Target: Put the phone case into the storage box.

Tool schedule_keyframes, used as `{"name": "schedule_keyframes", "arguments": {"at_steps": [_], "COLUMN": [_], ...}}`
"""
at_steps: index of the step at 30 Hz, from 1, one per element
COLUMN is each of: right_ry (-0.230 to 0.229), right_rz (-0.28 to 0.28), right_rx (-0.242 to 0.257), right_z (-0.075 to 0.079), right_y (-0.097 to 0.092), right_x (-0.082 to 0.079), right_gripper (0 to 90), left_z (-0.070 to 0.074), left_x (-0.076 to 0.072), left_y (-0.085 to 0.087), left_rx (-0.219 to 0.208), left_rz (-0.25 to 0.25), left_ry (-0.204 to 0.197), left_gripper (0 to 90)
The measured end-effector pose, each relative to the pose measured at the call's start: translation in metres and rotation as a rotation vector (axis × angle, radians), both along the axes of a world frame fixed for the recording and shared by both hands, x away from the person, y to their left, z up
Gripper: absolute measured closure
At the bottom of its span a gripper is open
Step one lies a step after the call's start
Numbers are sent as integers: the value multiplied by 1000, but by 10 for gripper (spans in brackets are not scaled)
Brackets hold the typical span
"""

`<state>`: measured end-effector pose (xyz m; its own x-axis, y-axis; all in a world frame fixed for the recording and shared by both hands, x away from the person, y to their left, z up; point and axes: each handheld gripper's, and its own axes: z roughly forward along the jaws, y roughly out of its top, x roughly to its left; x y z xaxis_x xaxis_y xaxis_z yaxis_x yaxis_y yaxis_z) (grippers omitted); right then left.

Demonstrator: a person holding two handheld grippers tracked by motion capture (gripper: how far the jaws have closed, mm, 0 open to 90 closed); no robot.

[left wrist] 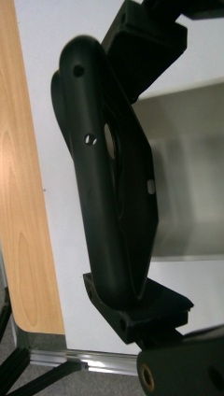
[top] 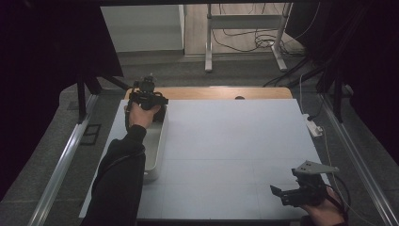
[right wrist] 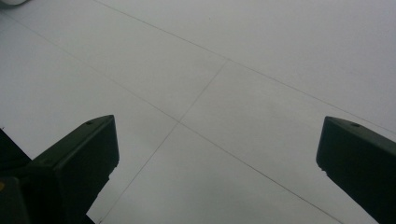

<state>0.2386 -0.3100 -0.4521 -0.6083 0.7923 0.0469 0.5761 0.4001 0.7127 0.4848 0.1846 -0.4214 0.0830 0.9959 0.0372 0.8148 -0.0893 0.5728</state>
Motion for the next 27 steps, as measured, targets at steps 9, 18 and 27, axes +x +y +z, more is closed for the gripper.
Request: {"name": "schedule_keyframes", "arguments": {"at_steps": [9, 18, 27], "right_ry": [1, 2, 2], "right_rz": [1, 2, 2], "right_rx": [1, 2, 3], "right_z": [0, 0, 0], "right_y": [0, 0, 0], "right_x": [0, 0, 0], "right_gripper": [0, 0, 0], "left_z": [-4, -5, -3], "left_x": [1, 1, -1], "left_y": [1, 3, 6], "left_rx": [15, 3, -4], "left_rz": [-15, -27, -42], "left_ry": [-34, -57, -68], "left_gripper": [85, 23, 11]}}
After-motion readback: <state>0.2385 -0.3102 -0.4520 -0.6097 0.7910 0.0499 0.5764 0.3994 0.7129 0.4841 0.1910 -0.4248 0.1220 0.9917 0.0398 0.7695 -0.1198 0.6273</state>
